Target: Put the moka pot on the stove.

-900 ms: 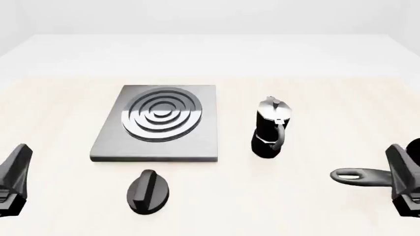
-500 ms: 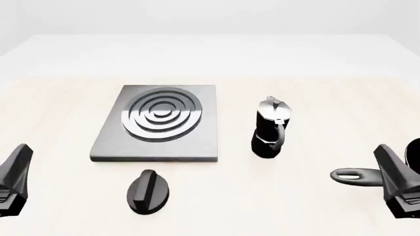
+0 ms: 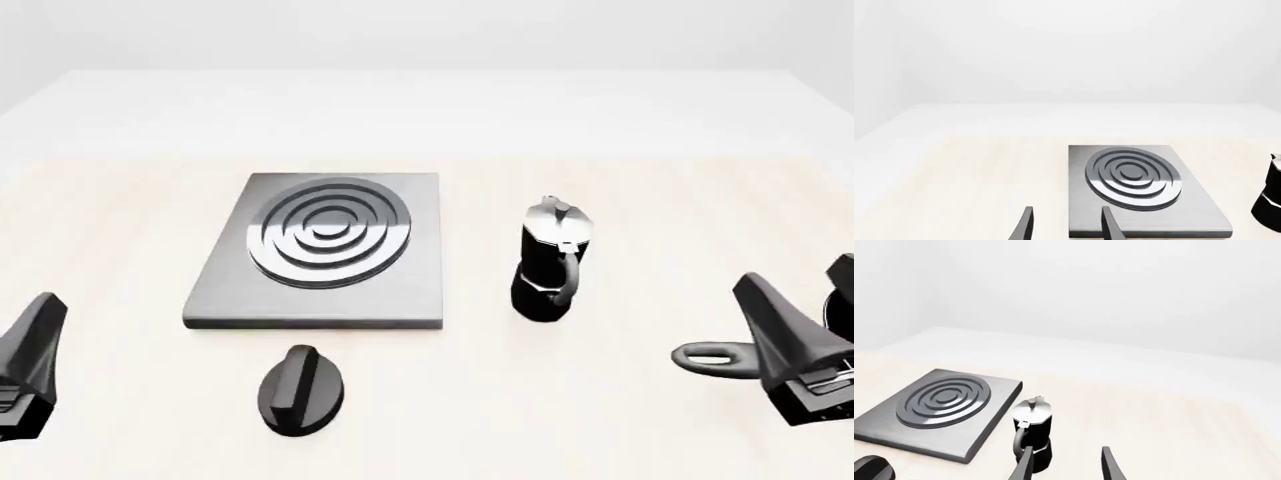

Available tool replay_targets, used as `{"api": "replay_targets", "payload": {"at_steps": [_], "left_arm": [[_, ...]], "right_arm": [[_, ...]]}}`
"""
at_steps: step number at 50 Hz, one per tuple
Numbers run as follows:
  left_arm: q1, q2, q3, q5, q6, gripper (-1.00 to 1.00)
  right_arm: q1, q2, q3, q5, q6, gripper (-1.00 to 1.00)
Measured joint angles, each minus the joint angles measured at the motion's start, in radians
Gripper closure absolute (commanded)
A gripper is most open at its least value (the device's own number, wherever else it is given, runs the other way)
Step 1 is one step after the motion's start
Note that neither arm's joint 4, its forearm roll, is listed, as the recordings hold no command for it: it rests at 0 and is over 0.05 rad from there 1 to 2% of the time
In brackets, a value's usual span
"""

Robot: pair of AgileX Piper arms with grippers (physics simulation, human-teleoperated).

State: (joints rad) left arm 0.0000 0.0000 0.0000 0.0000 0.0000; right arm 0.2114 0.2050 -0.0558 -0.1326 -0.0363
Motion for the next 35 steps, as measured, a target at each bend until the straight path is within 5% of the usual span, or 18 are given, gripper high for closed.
{"api": "replay_targets", "payload": {"at_steps": [35], "left_arm": [[0.0, 0.0, 0.0, 0.0, 0.0, -1.0]], "right_arm": [[0.113, 0.313, 0.012, -0.308, -0.003, -1.0]]}}
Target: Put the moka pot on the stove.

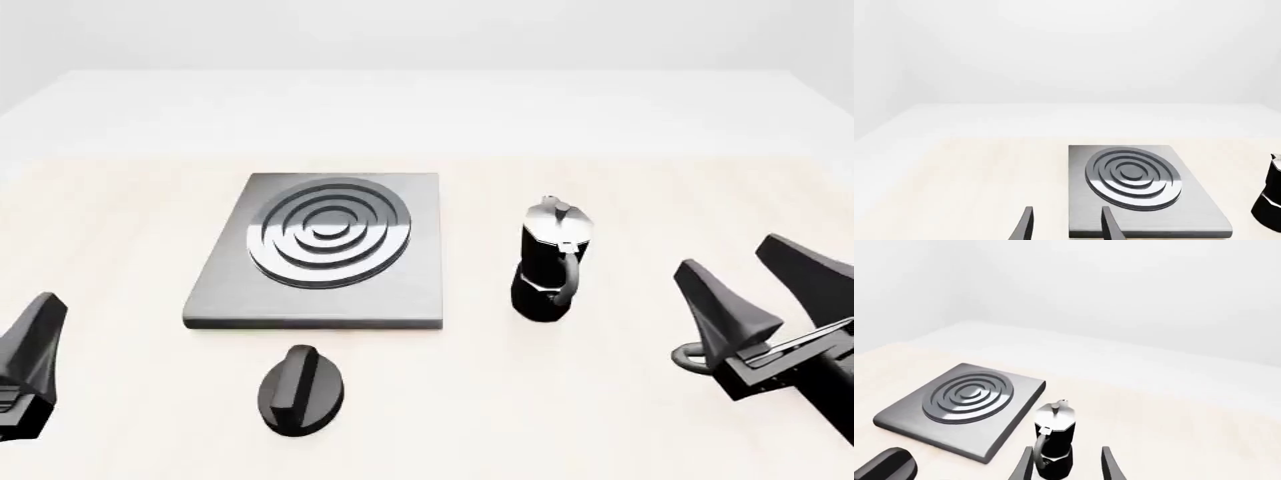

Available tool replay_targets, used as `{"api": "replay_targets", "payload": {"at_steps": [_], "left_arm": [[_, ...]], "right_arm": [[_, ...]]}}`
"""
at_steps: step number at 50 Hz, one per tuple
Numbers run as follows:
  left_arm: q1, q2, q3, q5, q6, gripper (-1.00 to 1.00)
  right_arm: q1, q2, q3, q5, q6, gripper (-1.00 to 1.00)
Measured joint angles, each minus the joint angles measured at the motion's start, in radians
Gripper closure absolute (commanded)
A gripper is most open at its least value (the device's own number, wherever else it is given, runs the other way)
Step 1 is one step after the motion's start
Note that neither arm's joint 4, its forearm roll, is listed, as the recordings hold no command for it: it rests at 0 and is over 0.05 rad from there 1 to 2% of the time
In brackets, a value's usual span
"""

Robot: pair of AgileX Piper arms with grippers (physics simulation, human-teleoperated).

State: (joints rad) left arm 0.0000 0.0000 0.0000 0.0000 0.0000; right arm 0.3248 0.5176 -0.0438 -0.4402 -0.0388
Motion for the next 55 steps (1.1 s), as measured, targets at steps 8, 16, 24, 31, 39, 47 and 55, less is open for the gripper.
{"api": "replay_targets", "payload": {"at_steps": [8, 16, 24, 31, 39, 47, 55], "left_arm": [[0.0, 0.0, 0.0, 0.0, 0.0, -1.0], [0.0, 0.0, 0.0, 0.0, 0.0, -1.0], [0.0, 0.0, 0.0, 0.0, 0.0, -1.0], [0.0, 0.0, 0.0, 0.0, 0.0, -1.0], [0.0, 0.0, 0.0, 0.0, 0.0, -1.0], [0.0, 0.0, 0.0, 0.0, 0.0, -1.0], [0.0, 0.0, 0.0, 0.0, 0.0, -1.0]], "right_arm": [[0.019, 0.083, 0.009, -0.085, 0.007, -1.0], [0.027, 0.166, 0.018, -0.17, 0.014, -1.0], [0.034, 0.251, 0.023, -0.254, 0.021, -1.0], [0.04, 0.323, 0.023, -0.32, 0.025, -1.0], [0.046, 0.402, 0.022, -0.387, 0.029, -1.0], [0.051, 0.484, 0.016, -0.455, 0.035, -1.0], [0.056, 0.569, 0.007, -0.519, 0.039, -1.0]]}}
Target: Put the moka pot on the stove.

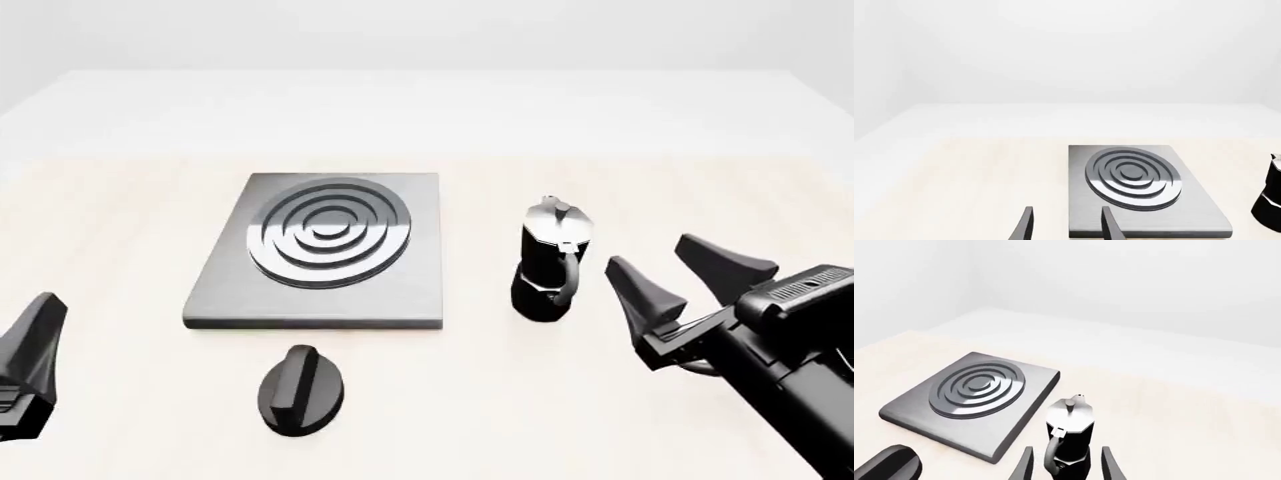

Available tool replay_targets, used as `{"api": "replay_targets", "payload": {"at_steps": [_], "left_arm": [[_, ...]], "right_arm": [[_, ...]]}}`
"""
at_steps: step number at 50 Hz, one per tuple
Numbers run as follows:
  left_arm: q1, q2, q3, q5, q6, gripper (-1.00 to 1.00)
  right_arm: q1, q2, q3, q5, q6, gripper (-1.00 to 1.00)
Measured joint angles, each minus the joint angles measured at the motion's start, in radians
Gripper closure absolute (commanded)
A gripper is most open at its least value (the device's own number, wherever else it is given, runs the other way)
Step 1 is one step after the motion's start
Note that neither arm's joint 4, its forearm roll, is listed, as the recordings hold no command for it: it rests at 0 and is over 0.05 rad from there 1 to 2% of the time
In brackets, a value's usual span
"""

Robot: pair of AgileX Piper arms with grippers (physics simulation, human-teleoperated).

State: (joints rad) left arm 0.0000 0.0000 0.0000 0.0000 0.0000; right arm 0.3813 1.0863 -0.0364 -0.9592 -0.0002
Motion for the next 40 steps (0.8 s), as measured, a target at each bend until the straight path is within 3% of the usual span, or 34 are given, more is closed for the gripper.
{"api": "replay_targets", "payload": {"at_steps": [40], "left_arm": [[0.0, 0.0, 0.0, 0.0, 0.0, -1.0]], "right_arm": [[0.017, 0.34, -0.059, -0.196, 0.022, -1.0]]}}
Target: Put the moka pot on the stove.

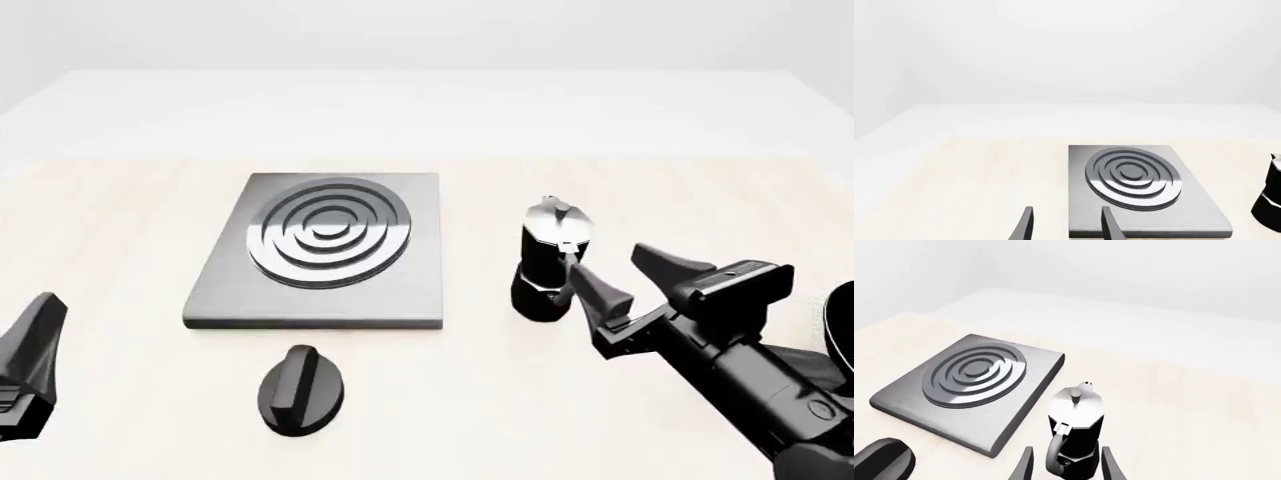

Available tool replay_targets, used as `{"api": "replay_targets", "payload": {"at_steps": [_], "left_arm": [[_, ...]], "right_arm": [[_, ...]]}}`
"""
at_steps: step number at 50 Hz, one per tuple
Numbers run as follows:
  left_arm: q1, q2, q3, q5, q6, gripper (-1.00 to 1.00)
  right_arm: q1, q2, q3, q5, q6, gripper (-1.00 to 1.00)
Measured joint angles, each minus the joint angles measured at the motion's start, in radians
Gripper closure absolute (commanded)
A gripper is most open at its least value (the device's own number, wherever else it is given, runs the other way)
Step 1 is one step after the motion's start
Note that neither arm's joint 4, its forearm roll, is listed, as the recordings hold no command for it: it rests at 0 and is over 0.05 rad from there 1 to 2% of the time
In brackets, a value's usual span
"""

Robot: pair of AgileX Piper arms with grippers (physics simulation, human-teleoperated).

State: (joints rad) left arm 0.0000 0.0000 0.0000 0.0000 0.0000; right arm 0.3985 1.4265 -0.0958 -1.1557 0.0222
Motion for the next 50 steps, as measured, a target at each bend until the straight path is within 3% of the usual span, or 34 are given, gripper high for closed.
{"api": "replay_targets", "payload": {"at_steps": [50], "left_arm": [[0.0, 0.0, 0.0, 0.0, 0.0, -1.0]], "right_arm": [[0.029, 0.234, -0.087, -0.061, 0.048, -1.0]]}}
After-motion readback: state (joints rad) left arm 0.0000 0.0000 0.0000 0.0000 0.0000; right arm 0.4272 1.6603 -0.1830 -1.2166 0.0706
